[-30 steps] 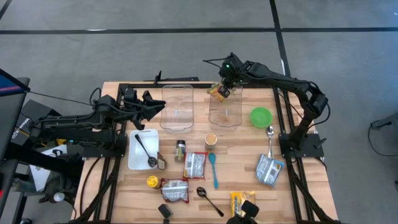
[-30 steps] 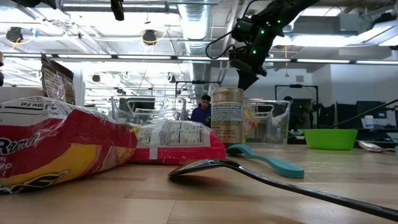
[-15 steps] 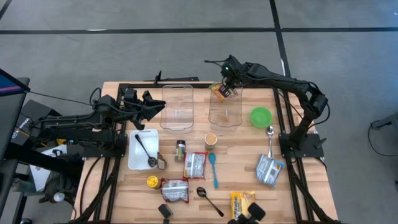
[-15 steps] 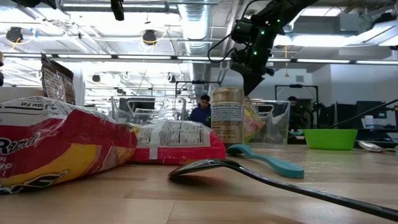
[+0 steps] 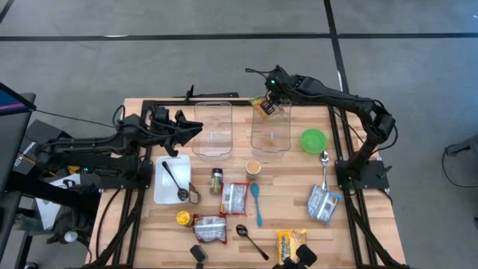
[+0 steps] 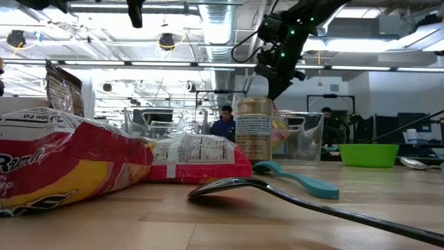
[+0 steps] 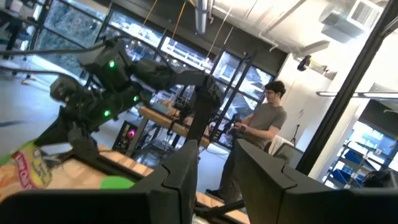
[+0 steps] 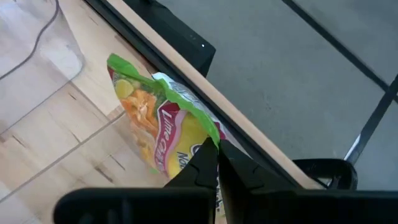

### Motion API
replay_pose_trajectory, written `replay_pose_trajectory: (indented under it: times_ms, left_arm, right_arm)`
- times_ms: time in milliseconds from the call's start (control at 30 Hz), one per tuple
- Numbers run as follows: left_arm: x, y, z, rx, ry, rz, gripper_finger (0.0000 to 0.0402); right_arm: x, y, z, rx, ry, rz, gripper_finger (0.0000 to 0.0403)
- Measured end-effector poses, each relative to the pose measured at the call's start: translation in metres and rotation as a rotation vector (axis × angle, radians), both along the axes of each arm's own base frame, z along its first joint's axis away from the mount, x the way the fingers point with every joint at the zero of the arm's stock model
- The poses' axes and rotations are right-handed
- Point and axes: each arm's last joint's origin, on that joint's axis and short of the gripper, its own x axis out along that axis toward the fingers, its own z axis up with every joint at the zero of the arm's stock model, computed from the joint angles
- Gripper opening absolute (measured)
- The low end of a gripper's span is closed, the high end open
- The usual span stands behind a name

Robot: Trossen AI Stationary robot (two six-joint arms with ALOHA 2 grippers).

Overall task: Pick & Place Food Item
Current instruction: Put the green noodle pack into the right transparent bin

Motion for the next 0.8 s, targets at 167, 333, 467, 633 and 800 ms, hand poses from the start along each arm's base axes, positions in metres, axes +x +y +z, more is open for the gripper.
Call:
replay_pose_trajectory:
  times_ms: [167, 333, 467, 633, 800]
  left_arm:
    - [0.004, 0.001, -0.003, -0.01, 0.013, -0.002, 0.0102]
    - [0.004, 0.001, -0.003, -0.01, 0.011, -0.002, 0.0102]
    - [0.004, 0.001, -0.003, -0.026, 0.009, -0.007, 0.0102]
    - [0.004, 0.001, -0.003, -0.027, 0.009, -0.007, 0.0102]
    - [0.004, 0.001, -0.003, -0.027, 0.01, -0.007, 0.0102]
  right_arm:
    - [0.0, -0.001, 0.0, 0.011, -0.024, -0.034, 0.0]
    - [-0.004, -0.002, -0.009, 0.025, -0.005, -0.044, 0.0]
    - [-0.009, -0.001, -0.024, 0.053, 0.036, -0.052, 0.0]
    - [-0.014, 0.0, -0.034, 0.087, 0.068, -0.076, 0.0]
    - [-0.015, 0.0, -0.035, 0.092, 0.083, -0.072, 0.0005]
